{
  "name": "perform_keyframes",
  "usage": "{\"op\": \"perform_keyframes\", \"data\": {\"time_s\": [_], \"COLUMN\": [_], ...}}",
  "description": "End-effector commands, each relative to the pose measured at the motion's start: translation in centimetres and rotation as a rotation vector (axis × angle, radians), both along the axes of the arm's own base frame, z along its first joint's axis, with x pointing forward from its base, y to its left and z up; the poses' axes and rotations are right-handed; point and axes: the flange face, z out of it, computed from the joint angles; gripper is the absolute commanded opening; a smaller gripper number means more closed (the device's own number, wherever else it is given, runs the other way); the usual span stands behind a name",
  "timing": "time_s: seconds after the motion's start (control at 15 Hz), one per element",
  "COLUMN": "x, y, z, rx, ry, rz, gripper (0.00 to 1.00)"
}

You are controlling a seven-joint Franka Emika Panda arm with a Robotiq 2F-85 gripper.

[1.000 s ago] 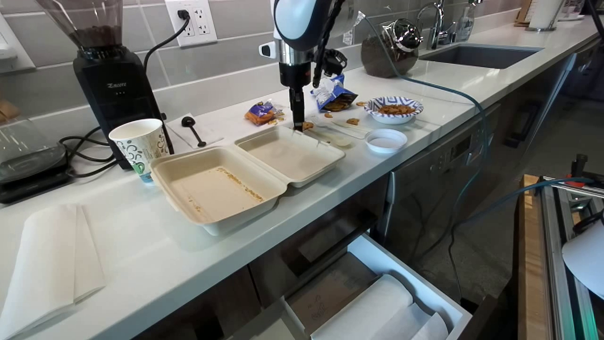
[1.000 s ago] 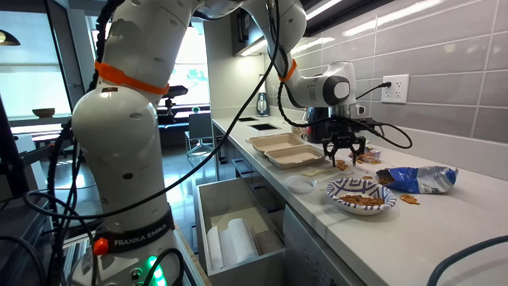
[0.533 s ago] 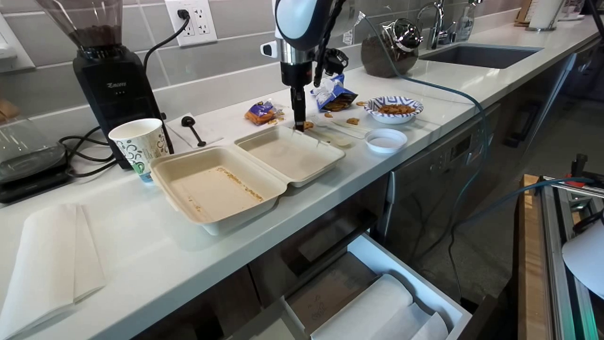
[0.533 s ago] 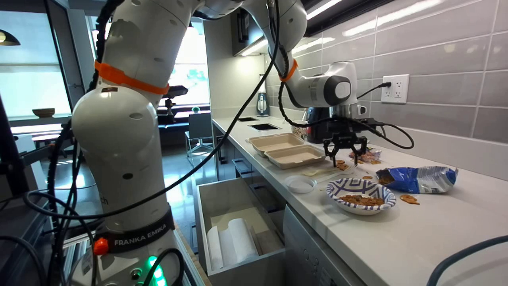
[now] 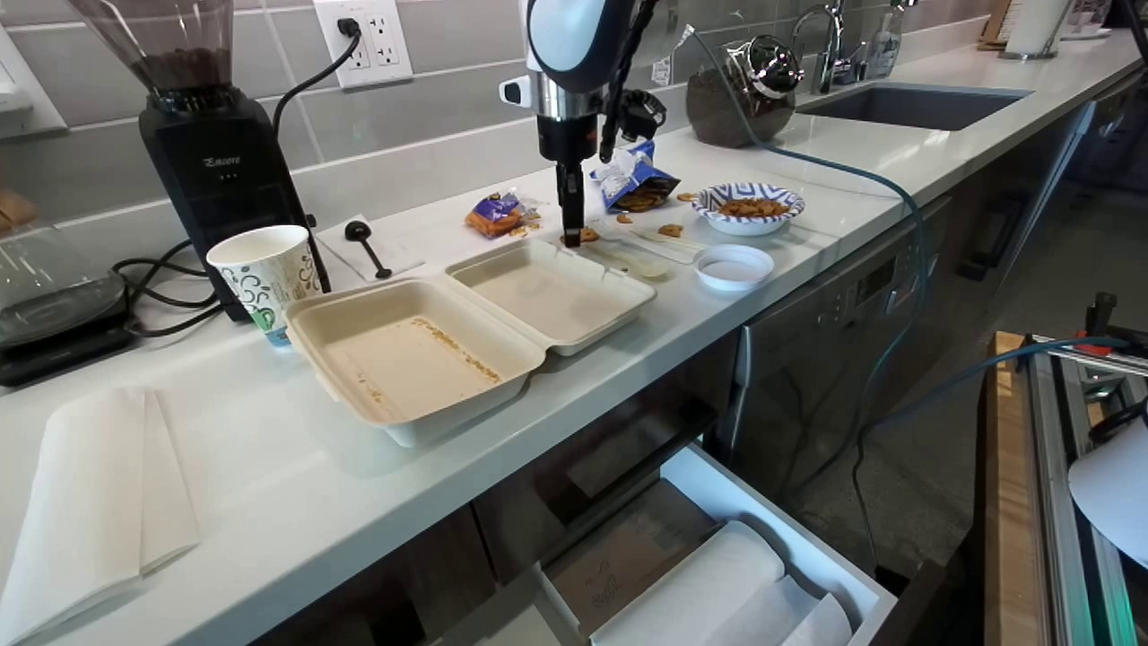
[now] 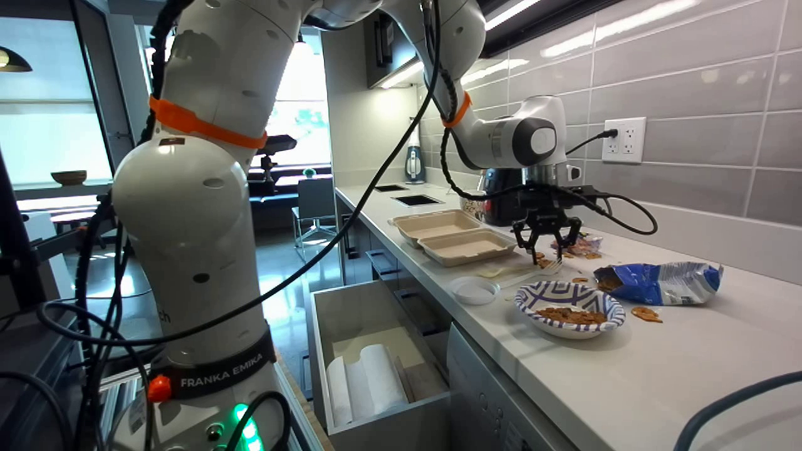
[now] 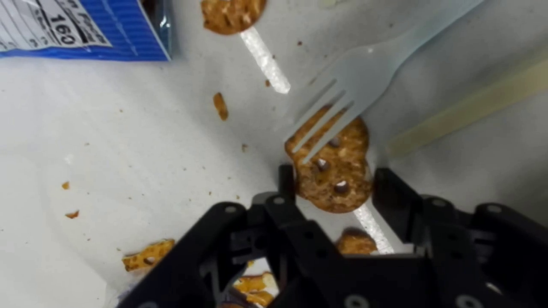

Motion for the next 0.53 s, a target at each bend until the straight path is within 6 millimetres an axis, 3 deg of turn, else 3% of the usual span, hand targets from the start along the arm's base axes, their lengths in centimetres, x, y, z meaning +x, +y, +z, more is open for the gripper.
{"op": "perform_keyframes", "data": {"time_s": [0.0,0.47], "x": [-0.88,-0.89], "y": [-0.74,-0.85], "z": [-0.54,-0.47], "rx": [-0.015,-0.017], "ry": [0.028,0.028], "rz": [0.006,0.004], "gripper": [0.64,0.55]}}
